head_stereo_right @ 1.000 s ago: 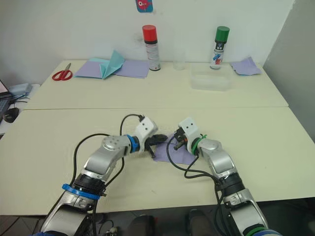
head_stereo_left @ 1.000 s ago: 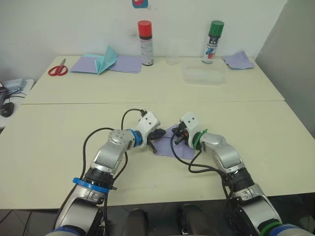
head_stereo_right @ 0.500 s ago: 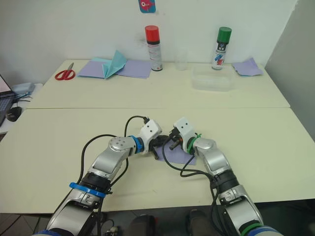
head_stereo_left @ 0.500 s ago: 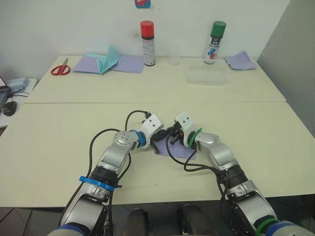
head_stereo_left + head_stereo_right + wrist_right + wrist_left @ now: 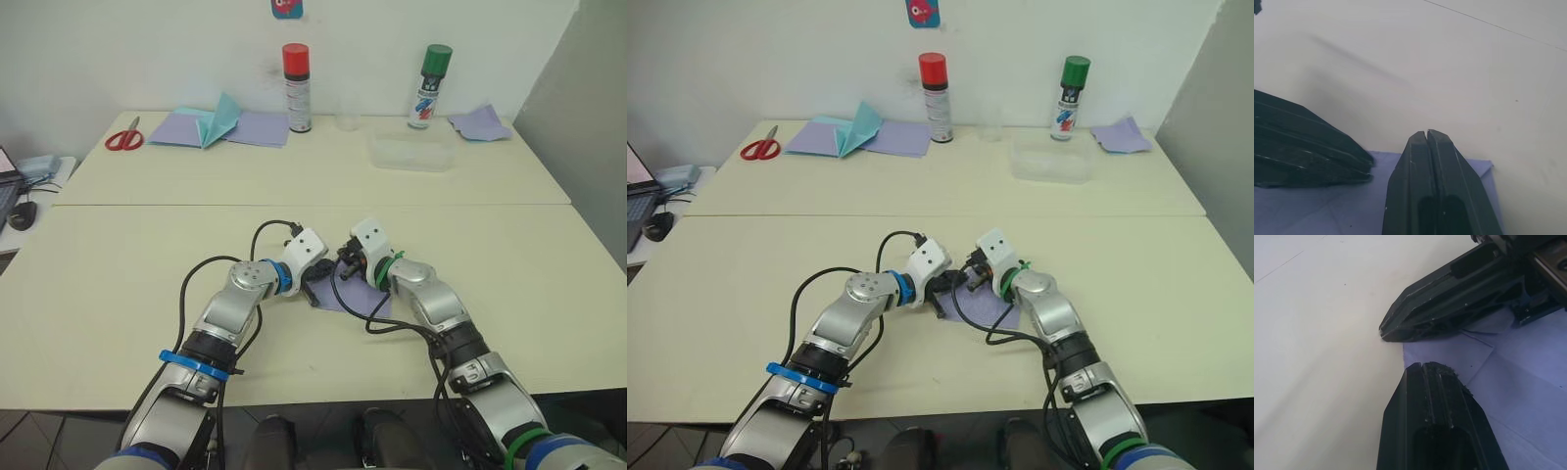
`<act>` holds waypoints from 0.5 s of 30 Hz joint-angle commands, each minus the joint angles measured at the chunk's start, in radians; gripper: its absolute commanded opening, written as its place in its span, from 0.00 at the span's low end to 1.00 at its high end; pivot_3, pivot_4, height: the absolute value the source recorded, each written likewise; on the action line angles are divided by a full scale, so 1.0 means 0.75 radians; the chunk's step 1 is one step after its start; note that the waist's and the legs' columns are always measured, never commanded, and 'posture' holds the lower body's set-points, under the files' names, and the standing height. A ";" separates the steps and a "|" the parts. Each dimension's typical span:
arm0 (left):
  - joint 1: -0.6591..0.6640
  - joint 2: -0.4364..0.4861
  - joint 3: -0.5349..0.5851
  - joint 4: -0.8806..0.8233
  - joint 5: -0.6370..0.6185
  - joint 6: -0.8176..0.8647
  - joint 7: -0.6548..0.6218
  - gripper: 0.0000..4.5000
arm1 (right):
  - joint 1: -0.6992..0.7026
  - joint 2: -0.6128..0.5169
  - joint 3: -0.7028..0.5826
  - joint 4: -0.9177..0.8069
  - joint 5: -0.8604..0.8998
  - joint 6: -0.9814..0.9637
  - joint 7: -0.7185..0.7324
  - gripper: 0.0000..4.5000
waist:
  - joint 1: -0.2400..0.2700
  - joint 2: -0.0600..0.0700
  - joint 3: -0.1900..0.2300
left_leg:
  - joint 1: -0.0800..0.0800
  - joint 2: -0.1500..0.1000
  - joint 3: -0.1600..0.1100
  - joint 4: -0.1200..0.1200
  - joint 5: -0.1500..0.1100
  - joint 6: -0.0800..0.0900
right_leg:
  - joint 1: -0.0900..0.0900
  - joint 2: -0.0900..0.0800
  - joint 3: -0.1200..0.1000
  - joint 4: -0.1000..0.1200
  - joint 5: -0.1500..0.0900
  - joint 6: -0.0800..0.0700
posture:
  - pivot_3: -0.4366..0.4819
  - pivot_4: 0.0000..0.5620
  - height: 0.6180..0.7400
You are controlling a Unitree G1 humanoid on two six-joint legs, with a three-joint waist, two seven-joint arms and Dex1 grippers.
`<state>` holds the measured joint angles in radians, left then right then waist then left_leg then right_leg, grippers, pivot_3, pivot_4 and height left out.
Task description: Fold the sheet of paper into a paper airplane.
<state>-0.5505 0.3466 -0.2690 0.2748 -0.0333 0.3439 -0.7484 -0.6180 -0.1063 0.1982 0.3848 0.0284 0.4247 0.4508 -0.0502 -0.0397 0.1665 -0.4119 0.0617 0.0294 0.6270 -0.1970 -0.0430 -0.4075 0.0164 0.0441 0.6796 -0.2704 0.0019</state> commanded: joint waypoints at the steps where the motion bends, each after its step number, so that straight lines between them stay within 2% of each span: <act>1: 0.042 0.023 -0.028 0.043 0.043 0.061 -0.001 0.00 | 0.042 -0.042 -0.062 0.056 -0.014 0.020 -0.062 0.00 | 0.001 0.000 0.000 | 0.001 0.000 0.000 0.000 0.000 0.000 | 0.001 0.000 0.000 0.000 0.000 0.000 | 0.48 0.27 1.00; 10: 0.038 0.018 -0.040 0.055 0.049 0.059 -0.010 0.00 | 0.046 -0.049 -0.096 0.045 -0.023 -0.032 -0.116 0.00 | 0.001 0.000 -0.001 | 0.004 0.000 0.001 0.000 0.000 0.000 | 0.003 -0.001 0.001 0.000 0.000 0.000 | 0.48 0.27 1.00; 15: 0.031 0.005 -0.047 0.062 0.053 0.044 -0.004 0.00 | 0.054 -0.016 -0.137 -0.097 0.044 -0.092 -0.100 0.00 | 0.003 0.001 0.000 | 0.004 0.000 0.001 -0.001 0.000 0.000 | 0.003 -0.001 0.001 0.000 0.000 0.000 | 0.48 0.27 1.00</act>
<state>-0.5497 0.3483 -0.2728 0.2811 -0.0300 0.3466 -0.7548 -0.5729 -0.1166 0.1131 0.3705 0.0397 0.3777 0.3703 -0.0483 -0.0391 0.1663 -0.4093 0.0619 0.0299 0.6263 -0.1970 -0.0430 -0.4056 0.0156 0.0449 0.6793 -0.2704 0.0020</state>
